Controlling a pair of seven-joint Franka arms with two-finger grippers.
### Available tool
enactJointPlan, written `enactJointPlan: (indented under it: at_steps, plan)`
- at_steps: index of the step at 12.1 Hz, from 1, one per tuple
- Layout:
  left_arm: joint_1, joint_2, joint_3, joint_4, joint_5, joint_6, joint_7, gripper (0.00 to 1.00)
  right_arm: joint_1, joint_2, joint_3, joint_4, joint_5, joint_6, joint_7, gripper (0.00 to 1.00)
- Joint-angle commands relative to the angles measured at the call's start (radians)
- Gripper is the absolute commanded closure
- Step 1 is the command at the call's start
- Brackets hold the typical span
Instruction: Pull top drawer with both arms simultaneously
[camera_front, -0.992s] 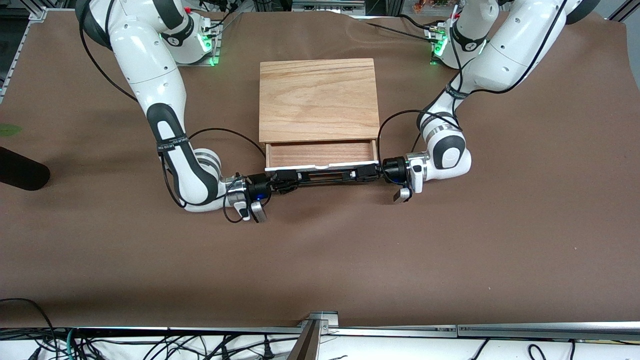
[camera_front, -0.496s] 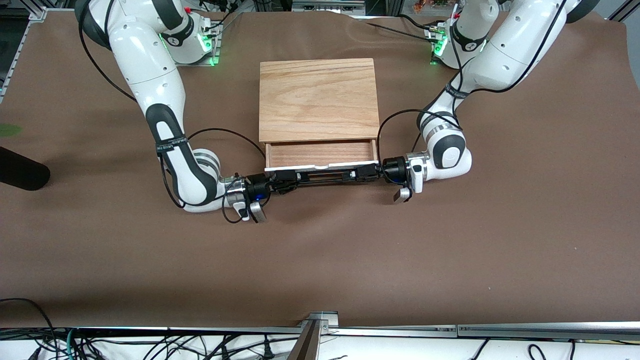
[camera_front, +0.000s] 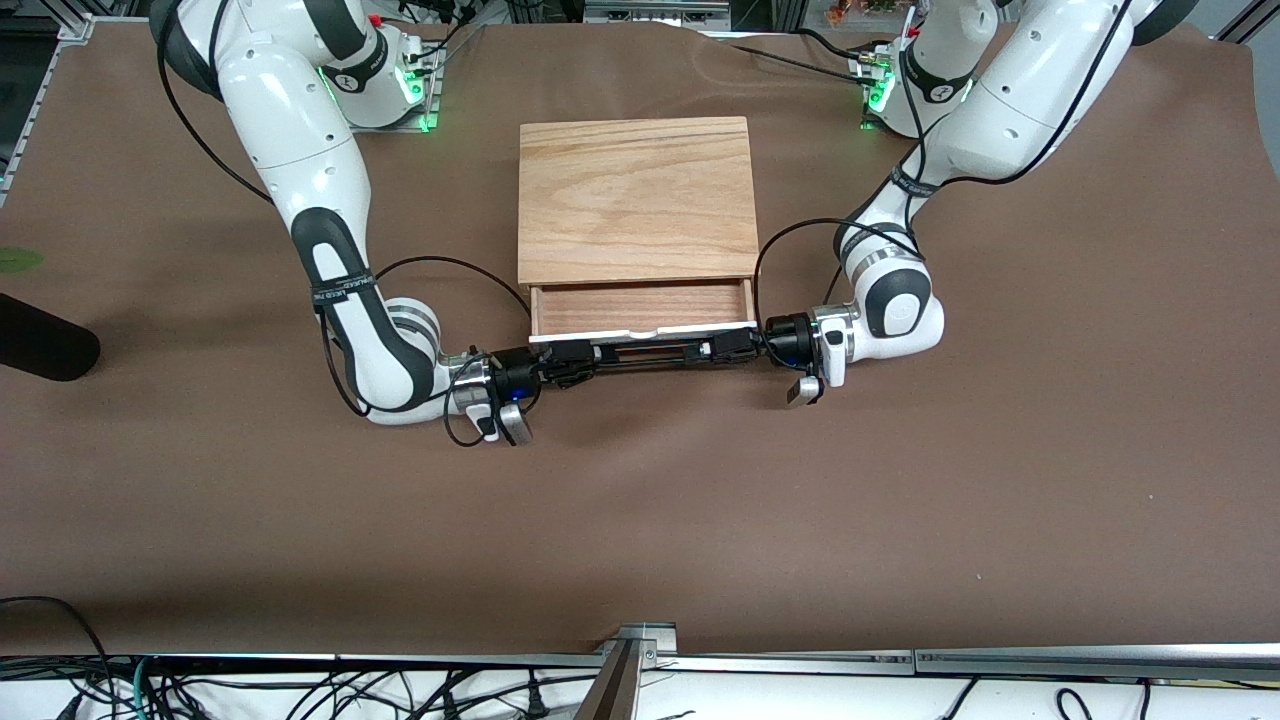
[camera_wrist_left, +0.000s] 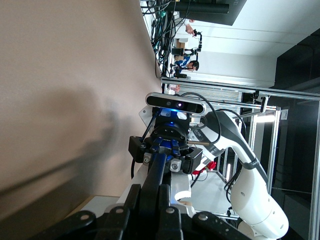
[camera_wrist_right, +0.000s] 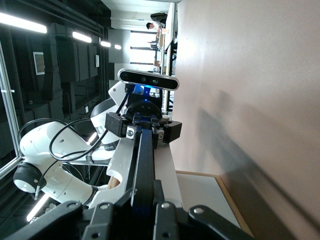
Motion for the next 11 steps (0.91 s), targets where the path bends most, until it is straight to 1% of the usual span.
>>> enactJointPlan:
  at_steps: [1,3,4,5,6,7,8,10,11]
  plan:
    - [0.034,-0.085,0.043,-0.080,0.057,0.000,-0.083,1.00,-0.107,0.028,-0.033,0.086,0.050,0.078,0.064,0.94]
    - [0.034,-0.075,0.045,-0.071,0.055,-0.009,-0.086,1.00,-0.107,0.031,-0.033,0.087,0.050,0.083,0.064,0.93]
    - [0.034,-0.068,0.045,-0.066,0.055,-0.010,-0.087,1.00,-0.108,0.029,-0.033,0.087,0.050,0.083,0.064,0.86]
    - [0.034,-0.062,0.045,-0.057,0.055,-0.012,-0.091,1.00,-0.107,0.031,-0.033,0.087,0.050,0.084,0.064,0.72]
    - [0.034,-0.056,0.045,-0.046,0.055,-0.012,-0.091,1.00,-0.107,0.031,-0.033,0.088,0.050,0.084,0.064,0.68]
    - [0.034,-0.050,0.048,-0.032,0.055,-0.013,-0.092,1.00,-0.108,0.029,-0.033,0.088,0.050,0.084,0.064,0.66]
    - [0.034,-0.047,0.049,-0.026,0.055,-0.013,-0.107,1.00,-0.108,0.029,-0.033,0.088,0.050,0.084,0.064,0.61]
    - [0.034,-0.047,0.051,-0.020,0.057,-0.013,-0.121,1.00,-0.108,0.029,-0.033,0.088,0.052,0.084,0.064,0.58]
    - [0.034,-0.047,0.051,-0.021,0.057,-0.013,-0.121,1.00,-0.110,0.029,-0.033,0.088,0.051,0.084,0.064,0.44]
